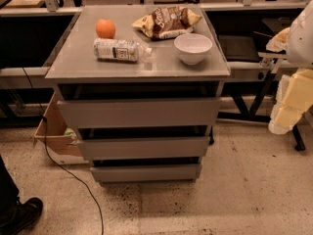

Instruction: Open middle drawer

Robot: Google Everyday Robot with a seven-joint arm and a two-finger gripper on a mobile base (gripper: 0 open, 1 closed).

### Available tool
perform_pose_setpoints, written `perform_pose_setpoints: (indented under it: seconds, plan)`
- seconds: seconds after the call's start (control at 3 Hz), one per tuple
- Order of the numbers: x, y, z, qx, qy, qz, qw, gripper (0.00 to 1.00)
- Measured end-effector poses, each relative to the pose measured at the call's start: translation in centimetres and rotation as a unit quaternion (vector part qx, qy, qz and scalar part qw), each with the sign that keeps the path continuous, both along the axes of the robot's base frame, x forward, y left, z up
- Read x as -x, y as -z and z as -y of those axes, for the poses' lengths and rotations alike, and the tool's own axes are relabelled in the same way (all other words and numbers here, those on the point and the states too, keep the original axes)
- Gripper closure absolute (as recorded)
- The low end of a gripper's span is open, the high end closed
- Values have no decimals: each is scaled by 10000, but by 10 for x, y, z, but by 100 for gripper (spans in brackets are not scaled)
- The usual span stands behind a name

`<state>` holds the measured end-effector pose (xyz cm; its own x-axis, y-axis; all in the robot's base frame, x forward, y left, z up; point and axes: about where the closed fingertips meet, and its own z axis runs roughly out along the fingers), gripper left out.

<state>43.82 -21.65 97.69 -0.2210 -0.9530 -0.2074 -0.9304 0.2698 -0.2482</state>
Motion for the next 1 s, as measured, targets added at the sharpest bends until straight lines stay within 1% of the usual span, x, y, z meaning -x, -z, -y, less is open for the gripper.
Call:
perform_pose_setpoints:
  seconds: [0.33,0.67,1.0]
  plan:
    - [0,0,0,-2,-1,0,10000,0]
    - [-2,3,-1,-75,-42,10,10000,0]
    - [-9,43,-8,-340,-204,-124,9991,0]
